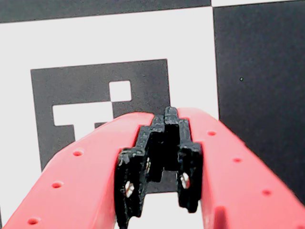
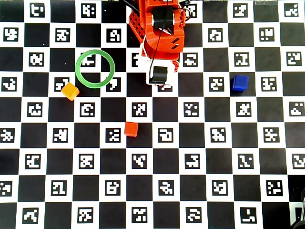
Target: Grab the red cube then put it in the green circle then put the blue cube on top and finally the orange cube on top
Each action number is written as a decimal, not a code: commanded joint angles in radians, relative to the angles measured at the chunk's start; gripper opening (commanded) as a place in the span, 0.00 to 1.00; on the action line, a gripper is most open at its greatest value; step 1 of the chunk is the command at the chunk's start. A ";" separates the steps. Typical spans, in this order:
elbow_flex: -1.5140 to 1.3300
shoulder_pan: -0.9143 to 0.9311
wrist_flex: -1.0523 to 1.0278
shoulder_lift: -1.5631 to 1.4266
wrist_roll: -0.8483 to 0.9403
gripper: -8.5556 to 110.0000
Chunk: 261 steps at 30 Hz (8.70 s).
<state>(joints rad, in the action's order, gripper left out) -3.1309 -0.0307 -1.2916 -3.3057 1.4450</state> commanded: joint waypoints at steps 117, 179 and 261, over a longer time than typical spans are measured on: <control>1.417 0.037 -0.341 1.060 -1.058 0.13; 1.160 0.301 0.330 1.746 -1.302 0.47; 1.183 0.310 0.219 1.605 -1.341 0.15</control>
<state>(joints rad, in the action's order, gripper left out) -2.0233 0.2700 -1.0385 -1.5861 0.1058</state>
